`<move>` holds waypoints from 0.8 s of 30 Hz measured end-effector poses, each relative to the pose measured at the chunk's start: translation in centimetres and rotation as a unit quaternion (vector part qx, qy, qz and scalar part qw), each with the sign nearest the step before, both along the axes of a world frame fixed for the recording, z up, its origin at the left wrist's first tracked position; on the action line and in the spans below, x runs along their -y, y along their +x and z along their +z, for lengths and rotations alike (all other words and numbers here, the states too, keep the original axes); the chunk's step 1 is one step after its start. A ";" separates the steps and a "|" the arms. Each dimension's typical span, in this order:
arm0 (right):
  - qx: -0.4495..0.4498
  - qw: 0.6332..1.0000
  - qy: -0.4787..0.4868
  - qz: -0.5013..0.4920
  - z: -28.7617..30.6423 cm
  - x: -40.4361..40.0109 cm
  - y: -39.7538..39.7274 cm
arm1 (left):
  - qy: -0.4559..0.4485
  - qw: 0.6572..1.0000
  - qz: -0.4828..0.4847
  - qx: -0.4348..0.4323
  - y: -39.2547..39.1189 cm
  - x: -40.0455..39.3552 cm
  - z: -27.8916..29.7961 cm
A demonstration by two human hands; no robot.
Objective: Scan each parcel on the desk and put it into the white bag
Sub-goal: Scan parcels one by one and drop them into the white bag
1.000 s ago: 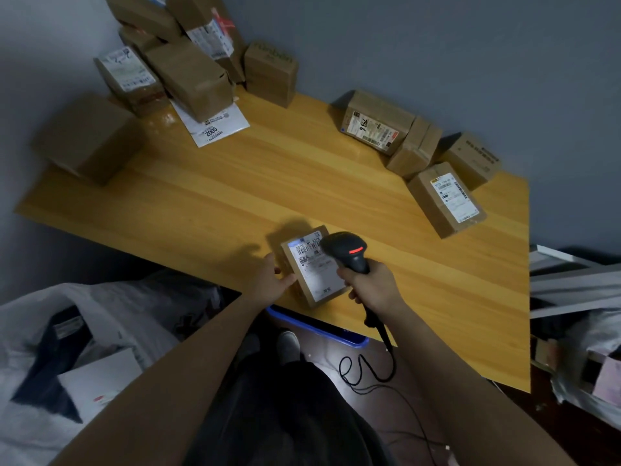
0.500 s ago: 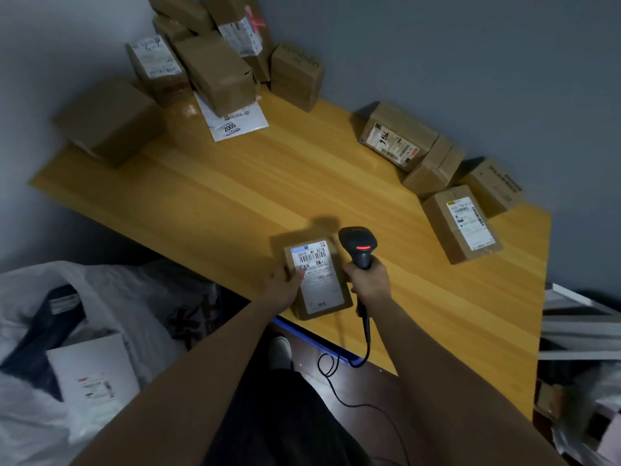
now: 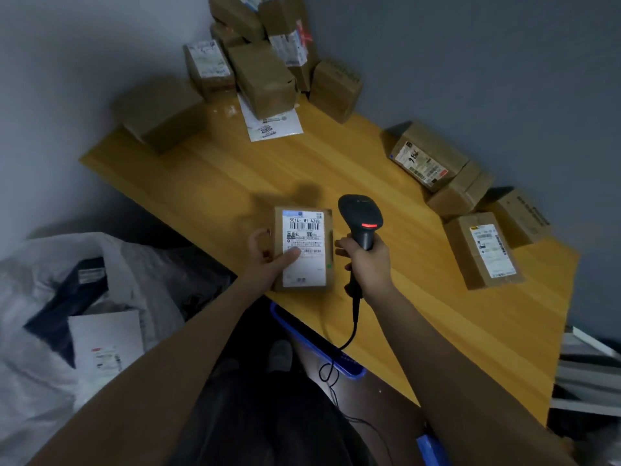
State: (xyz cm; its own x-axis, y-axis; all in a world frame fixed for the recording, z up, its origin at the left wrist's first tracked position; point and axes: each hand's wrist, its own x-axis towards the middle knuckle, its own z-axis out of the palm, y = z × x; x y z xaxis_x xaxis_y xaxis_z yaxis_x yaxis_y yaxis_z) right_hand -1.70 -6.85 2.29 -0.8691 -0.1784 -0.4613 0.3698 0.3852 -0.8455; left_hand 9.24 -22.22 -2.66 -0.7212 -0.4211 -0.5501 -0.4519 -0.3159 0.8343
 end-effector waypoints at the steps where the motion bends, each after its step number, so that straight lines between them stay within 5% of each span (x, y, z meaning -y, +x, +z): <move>1: -0.010 1.000 0.000 0.020 0.3 0.9 0.3 | -0.011 1.000 0.017 -0.002 0.8 1.2 0.0; 13: -0.041 0.968 0.056 0.243 -0.1 15.4 9.1 | -0.077 0.975 0.209 0.028 17.0 15.0 2.3; 24: -0.017 0.951 0.084 0.296 -2.4 23.3 17.6 | -0.104 0.952 0.268 0.102 32.0 21.6 1.8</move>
